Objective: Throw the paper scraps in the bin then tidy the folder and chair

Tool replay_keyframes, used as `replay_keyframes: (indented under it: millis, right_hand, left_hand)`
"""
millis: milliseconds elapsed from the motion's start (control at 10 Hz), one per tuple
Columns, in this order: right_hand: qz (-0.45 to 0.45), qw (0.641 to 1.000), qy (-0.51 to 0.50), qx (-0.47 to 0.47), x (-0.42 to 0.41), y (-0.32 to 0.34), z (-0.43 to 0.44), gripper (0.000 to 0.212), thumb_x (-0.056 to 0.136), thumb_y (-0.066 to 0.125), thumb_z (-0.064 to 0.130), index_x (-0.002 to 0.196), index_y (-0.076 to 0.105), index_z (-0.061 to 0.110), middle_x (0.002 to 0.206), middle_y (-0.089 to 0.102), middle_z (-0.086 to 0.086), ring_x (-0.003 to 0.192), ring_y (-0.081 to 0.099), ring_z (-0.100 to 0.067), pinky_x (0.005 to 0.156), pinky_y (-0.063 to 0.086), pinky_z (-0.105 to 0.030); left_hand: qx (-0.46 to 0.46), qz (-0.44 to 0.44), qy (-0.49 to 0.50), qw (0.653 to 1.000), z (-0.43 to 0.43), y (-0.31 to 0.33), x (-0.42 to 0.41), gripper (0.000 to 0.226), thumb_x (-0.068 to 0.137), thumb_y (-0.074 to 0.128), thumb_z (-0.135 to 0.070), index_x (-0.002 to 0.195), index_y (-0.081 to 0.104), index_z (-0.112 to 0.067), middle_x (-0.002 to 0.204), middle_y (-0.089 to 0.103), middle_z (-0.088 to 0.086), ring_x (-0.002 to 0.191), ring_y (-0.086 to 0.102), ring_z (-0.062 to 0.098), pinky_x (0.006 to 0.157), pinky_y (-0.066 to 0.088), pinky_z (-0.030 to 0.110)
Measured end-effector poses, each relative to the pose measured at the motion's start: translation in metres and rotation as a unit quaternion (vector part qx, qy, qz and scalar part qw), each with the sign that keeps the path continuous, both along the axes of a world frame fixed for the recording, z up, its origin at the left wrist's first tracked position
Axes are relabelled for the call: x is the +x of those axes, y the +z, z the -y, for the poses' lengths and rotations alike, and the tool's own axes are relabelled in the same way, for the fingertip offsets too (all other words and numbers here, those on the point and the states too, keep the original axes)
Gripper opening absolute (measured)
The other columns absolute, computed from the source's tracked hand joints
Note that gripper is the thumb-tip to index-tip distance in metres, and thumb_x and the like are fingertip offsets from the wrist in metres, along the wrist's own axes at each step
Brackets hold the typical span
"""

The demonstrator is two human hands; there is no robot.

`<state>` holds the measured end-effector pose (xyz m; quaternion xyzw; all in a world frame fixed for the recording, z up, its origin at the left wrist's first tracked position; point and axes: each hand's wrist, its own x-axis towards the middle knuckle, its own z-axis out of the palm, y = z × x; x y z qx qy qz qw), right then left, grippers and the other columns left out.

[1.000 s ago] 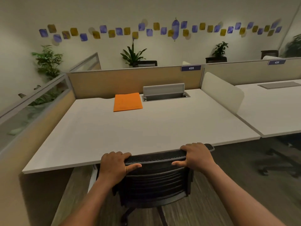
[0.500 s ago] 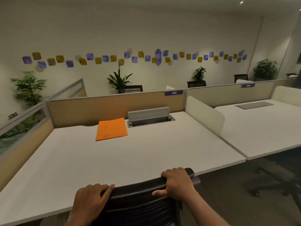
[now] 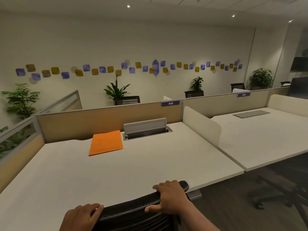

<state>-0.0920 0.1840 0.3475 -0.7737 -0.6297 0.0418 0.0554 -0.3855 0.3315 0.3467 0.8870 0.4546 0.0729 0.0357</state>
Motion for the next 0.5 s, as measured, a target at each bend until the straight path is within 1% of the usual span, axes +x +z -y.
replay_keyframes:
  millis: [100,200,300,400,500]
  right_hand:
    - [-0.038,0.999,-0.014,0.006,0.0,0.004,0.001,0.11,0.063,0.013,0.1,0.144,0.037,0.029,0.141,0.052,-0.001,0.128,0.046,-0.025,0.108,0.029,-0.051]
    - [-0.068,0.997,-0.035,0.018,-0.002,0.004,0.004,0.106,0.068,0.01,0.097,0.149,0.026,0.031,0.154,0.037,0.0,0.141,0.032,-0.023,0.116,0.018,-0.054]
    - [-0.095,0.993,-0.069,0.031,-0.005,0.005,0.002,0.107,0.067,0.007,0.096,0.153,0.016,0.033,0.162,0.02,0.002,0.15,0.015,-0.021,0.121,0.008,-0.056]
    - [-0.133,0.984,-0.111,0.042,-0.006,0.006,-0.003,0.108,0.067,0.003,0.094,0.154,0.007,0.031,0.165,0.006,0.002,0.152,0.001,-0.021,0.121,-0.001,-0.057]
    - [-0.11,0.981,-0.142,0.065,-0.004,0.02,-0.012,0.097,0.079,0.01,0.085,0.155,0.0,0.026,0.165,-0.005,0.001,0.152,-0.01,-0.021,0.12,-0.009,-0.058]
  left_hand:
    - [-0.024,0.003,0.035,0.999,0.004,0.004,0.005,0.042,0.092,0.029,-0.061,0.123,0.05,-0.042,0.127,0.061,-0.016,0.116,0.055,0.01,0.094,0.042,0.028]
    - [-0.039,0.031,0.058,0.997,0.009,0.004,0.004,0.058,0.087,0.032,-0.068,0.128,0.05,-0.031,0.128,0.062,-0.008,0.117,0.056,0.014,0.097,0.042,0.031]
    - [-0.035,0.064,0.074,0.995,0.01,0.003,0.001,0.071,0.083,0.032,-0.073,0.134,0.044,-0.026,0.134,0.056,-0.006,0.121,0.053,0.015,0.103,0.039,0.032]
    - [-0.02,0.105,0.111,0.988,0.007,0.01,0.001,0.076,0.083,0.029,-0.072,0.14,0.038,-0.022,0.144,0.047,-0.003,0.131,0.045,0.018,0.113,0.031,0.035]
    - [0.043,0.142,0.155,0.977,0.002,0.035,0.007,0.077,0.083,0.031,-0.069,0.142,0.033,-0.02,0.151,0.038,0.002,0.139,0.037,0.024,0.115,0.028,0.04]
